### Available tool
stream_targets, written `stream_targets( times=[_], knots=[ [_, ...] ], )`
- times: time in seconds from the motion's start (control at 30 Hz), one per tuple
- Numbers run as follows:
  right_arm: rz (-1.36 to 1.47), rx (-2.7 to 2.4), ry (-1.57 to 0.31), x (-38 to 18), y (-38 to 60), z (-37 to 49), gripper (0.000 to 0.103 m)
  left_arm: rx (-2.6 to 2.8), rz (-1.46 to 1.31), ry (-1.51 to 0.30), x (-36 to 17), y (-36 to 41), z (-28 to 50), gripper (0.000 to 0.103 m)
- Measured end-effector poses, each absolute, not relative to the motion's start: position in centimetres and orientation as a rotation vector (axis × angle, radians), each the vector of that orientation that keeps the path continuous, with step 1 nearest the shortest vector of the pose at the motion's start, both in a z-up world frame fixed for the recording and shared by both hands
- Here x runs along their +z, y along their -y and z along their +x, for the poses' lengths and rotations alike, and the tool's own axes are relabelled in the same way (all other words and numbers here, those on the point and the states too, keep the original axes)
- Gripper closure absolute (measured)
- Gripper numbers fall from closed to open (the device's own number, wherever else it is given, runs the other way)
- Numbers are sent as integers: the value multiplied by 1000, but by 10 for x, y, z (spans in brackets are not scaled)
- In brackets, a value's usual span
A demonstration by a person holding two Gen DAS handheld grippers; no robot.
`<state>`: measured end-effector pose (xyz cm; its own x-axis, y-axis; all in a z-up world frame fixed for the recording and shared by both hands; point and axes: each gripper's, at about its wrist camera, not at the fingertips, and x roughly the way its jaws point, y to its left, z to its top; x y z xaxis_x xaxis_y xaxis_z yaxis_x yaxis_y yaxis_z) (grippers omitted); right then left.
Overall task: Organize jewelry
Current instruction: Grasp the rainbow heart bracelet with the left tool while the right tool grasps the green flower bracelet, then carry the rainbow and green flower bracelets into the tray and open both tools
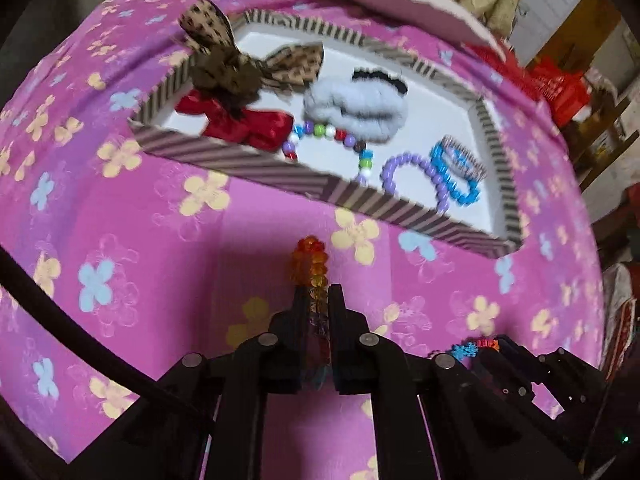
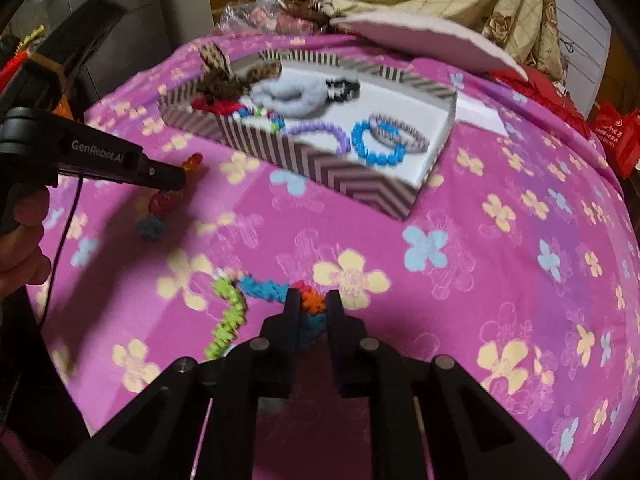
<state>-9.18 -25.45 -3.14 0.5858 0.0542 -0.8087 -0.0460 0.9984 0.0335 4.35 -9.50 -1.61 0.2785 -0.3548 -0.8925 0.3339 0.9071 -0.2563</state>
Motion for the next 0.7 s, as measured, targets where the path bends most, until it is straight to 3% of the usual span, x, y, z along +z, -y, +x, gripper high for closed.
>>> stream_targets(
  times=[0.7],
  knots=[
    [-40,63,-793,73,280,-61,90,-495,-50,-1057,73,99,57,75]
  ],
)
